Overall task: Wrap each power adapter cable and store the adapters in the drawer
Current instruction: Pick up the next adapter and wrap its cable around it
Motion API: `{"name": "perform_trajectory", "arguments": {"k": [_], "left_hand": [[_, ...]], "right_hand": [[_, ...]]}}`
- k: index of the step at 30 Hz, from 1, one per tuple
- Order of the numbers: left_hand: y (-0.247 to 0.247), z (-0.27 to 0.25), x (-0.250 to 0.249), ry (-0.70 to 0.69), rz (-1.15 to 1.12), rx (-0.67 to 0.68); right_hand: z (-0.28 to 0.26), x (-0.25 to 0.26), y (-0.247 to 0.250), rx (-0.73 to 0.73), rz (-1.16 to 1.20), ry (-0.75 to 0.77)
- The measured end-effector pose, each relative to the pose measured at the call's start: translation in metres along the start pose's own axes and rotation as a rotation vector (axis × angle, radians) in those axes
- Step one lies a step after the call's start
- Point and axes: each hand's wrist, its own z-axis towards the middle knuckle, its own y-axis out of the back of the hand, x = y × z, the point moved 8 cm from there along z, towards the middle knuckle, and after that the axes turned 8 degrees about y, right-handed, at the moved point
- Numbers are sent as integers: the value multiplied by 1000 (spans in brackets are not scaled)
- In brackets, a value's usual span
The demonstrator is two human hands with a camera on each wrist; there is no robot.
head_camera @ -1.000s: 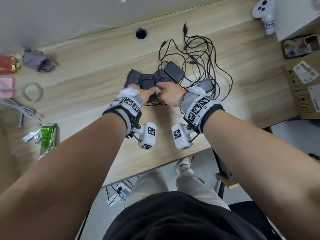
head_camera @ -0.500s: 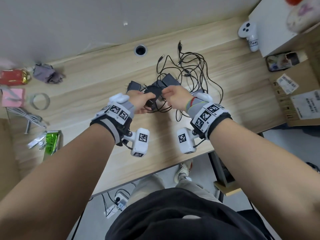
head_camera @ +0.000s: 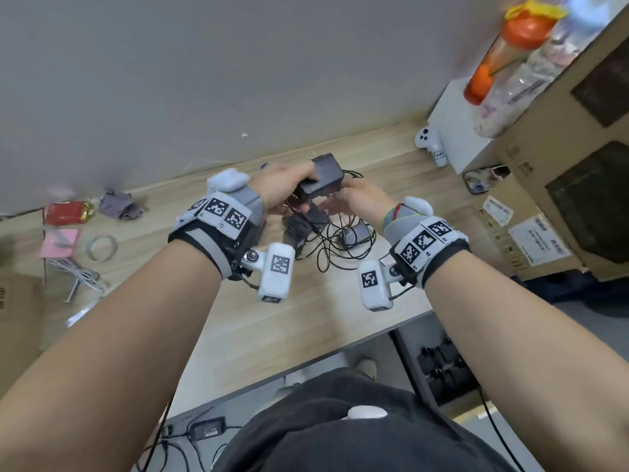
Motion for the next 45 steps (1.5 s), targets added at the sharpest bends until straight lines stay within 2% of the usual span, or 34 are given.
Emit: {"name": "perform_trajectory", "arguments": {"k": [3,7,9,12,16,18,21,24,28,35,37,45], "left_hand": [[0,-11,-28,-58,-149,-54],[-9,-26,-60,-93,-283,-45],[-10,-31,-69,-104,-289,-51],[-15,-43,-81,-133,-263,-52],[-18,-51,-89,-199,-29,-113],[-18,-50,-88,-217,22,-122],[-24,-51,-85,-189,37,-62],[-31,-50,-84,-213,96,-11],[-34,-50,-83,-200,134,16],[-32,-56,-88,-193,-31,-88],[-28,-56,-87,-190,-60,-83],[-7,-49,-84,-172,-43,-150]], "right_hand": [[-12,4,-3,122,-2,-64],[-38,24,8,171,-118,140],[-45,31,12,151,-184,214],[-56,42,34,43,-233,261],[-64,52,66,-83,-261,272],[-63,56,78,-133,-218,267],[-57,60,97,-202,-62,247],[-55,66,100,-192,41,216],[-56,69,95,-159,-4,263],[-57,82,80,-151,4,320],[-58,83,77,-129,12,329],[-74,80,85,-106,-128,364]]}}
